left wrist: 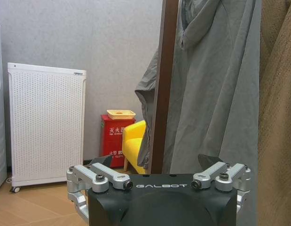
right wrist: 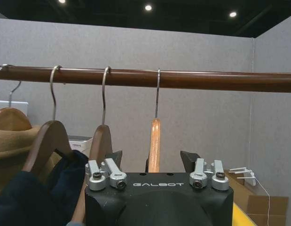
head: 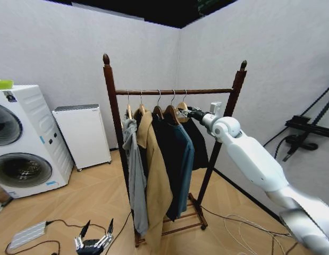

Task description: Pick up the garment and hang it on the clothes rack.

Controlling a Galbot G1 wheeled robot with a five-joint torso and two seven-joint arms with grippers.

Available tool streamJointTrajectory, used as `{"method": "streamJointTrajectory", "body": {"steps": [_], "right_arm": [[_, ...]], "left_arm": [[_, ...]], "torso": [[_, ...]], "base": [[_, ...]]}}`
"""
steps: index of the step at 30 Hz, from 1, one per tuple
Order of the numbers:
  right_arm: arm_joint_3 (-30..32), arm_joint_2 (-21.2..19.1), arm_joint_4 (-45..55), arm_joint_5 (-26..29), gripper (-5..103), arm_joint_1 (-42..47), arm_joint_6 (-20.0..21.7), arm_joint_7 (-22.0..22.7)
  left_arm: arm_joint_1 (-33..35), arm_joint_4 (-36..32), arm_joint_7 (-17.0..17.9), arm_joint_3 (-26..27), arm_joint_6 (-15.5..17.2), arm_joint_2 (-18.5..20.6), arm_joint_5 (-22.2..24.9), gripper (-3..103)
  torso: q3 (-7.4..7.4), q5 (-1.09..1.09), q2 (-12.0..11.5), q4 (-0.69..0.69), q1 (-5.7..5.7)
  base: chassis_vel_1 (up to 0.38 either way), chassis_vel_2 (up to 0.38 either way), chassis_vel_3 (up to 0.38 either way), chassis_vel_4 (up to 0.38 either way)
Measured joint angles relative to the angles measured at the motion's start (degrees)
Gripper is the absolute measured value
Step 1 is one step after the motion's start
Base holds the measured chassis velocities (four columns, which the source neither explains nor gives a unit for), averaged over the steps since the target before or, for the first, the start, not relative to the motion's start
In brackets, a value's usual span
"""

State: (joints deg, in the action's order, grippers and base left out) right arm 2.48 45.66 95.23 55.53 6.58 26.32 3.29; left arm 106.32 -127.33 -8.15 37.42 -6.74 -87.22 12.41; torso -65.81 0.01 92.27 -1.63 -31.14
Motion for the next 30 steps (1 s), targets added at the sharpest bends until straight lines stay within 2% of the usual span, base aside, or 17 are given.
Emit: {"method": "streamJointTrajectory", "body": {"steps": [1, 3, 4, 6, 9, 11, 14, 16, 17, 19, 20, 22, 23, 25, 28, 29, 30], "right_arm": [[0.0, 0.0, 0.0, 0.0, 69, 0.0, 0.0, 0.0], [2.7, -2.9, 5.6, 0.9, 85, 4.1, -1.2, 1.0], [2.7, -2.9, 5.6, 0.9, 85, 4.1, -1.2, 1.0], [5.2, -4.8, 9.4, 1.9, 95, 7.6, -1.5, 2.9], [7.1, -5.6, 11.2, 2.3, 95, 10.5, -1.4, 4.0], [13.4, -6.2, 14.7, 2.2, 100, 19.2, -0.7, 5.7], [17.5, -5.9, 16.7, 1.5, 100, 24.3, -0.4, 6.6], [28.8, -2.2, 21.5, -2.8, 100, 39.3, 0.6, 6.8], [28.8, -2.2, 21.5, -2.8, 100, 39.3, 0.6, 6.8], [35.7, 1.8, 23.6, -7.2, 100, 49.5, 0.5, 6.2], [35.7, 1.8, 23.6, -7.2, 100, 49.5, 0.5, 6.2], [41.5, 5.9, 25.1, -13.1, 100, 57.9, -2.0, 4.5], [41.5, 5.9, 25.1, -13.1, 100, 57.9, -2.0, 4.5], [45.7, 9.2, 26.5, -17.2, 100, 64.6, -4.0, 2.9], [47.2, 10.7, 27.1, -18.7, 100, 67.0, -4.9, 2.2], [48.5, 12.5, 27.8, -20.4, 100, 69.4, -6.2, 1.8], [49.9, 17.0, 29.1, -23.7, 100, 72.7, -8.6, 1.2]], "left_arm": [[0.0, 0.0, 0.0, 0.0, 0.0, 0.0, 0.0, 100], [0.0, 0.0, 0.0, 0.0, 0.0, 0.0, 0.0, 100], [0.0, 0.0, 0.0, 0.0, 0.0, 0.0, 0.0, 100], [0.0, 0.0, 0.0, 0.0, 0.0, 0.0, 0.0, 100], [0.0, 0.0, 0.0, 0.0, 0.0, 0.0, 0.0, 100], [0.0, 0.0, 0.0, 0.0, 0.0, 0.0, 0.0, 100], [0.0, 0.0, 0.0, 0.0, 0.0, 0.0, 0.0, 100], [0.0, 0.0, 0.0, 0.0, 0.0, 0.0, 0.0, 100], [0.0, 0.0, 0.0, 0.0, 0.0, 0.0, 0.0, 100], [0.0, 0.0, 0.0, 0.0, 0.0, 0.0, 0.0, 100], [0.0, 0.0, 0.0, 0.0, 0.0, 0.0, 0.0, 100], [0.0, 0.0, 0.0, 0.0, 0.0, 0.0, 0.0, 100], [0.0, 0.0, 0.0, 0.0, 0.0, 0.0, 0.0, 100], [0.0, 0.0, 0.0, 0.0, 0.0, 0.0, 0.0, 100], [0.0, 0.0, 0.0, 0.0, 0.0, 0.0, 0.0, 100], [0.0, 0.0, 0.0, 0.0, 0.0, 0.0, 0.0, 100], [0.0, 0.0, 0.0, 0.0, 0.0, 0.0, 0.0, 100]], "torso": [[0.00, 0.00, 0.0, 0.00, 0.00], [0.00, -0.02, 0.0, 0.00, 0.00], [0.00, -0.02, 0.0, 0.00, 0.00], [0.01, -0.02, 0.0, 0.01, 0.00], [0.01, -0.03, 0.0, 0.01, 0.00], [0.00, 0.00, 0.0, 0.01, 0.00], [0.01, 0.00, 0.0, 0.00, 0.00], [0.01, -0.01, 0.0, 0.02, 0.00], [0.01, -0.01, 0.0, 0.02, 0.00], [0.01, 0.02, 0.0, -0.01, 0.00], [0.01, 0.02, 0.0, -0.01, 0.00], [0.01, -0.01, 0.0, 0.01, 0.00], [0.01, -0.01, 0.0, 0.01, 0.00], [0.01, -0.01, 0.0, 0.00, 0.00], [0.01, -0.01, 0.0, -0.01, 0.00], [0.01, -0.01, 0.0, 0.00, 0.00], [0.01, -0.02, 0.0, 0.01, 0.00]], "base": [[0.000, 0.000, 0.000, 0.000], [0.000, 0.000, 0.000, 0.000], [0.000, 0.000, 0.000, 0.000], [0.000, 0.000, 0.000, 0.000], [0.000, 0.000, 0.000, 0.000], [0.000, 0.000, 0.000, 0.000], [0.000, 0.000, 0.000, 0.000], [0.000, 0.000, 0.000, 0.000], [0.000, 0.000, 0.000, 0.000], [0.000, 0.000, 0.000, 0.000], [0.000, 0.000, 0.000, 0.000], [0.000, 0.000, 0.000, 0.000], [0.000, 0.000, 0.000, 0.000], [0.000, 0.000, 0.000, 0.000], [0.000, 0.000, 0.000, 0.000], [0.000, 0.000, 0.000, 0.000], [0.000, 0.000, 0.000, 0.000]]}}
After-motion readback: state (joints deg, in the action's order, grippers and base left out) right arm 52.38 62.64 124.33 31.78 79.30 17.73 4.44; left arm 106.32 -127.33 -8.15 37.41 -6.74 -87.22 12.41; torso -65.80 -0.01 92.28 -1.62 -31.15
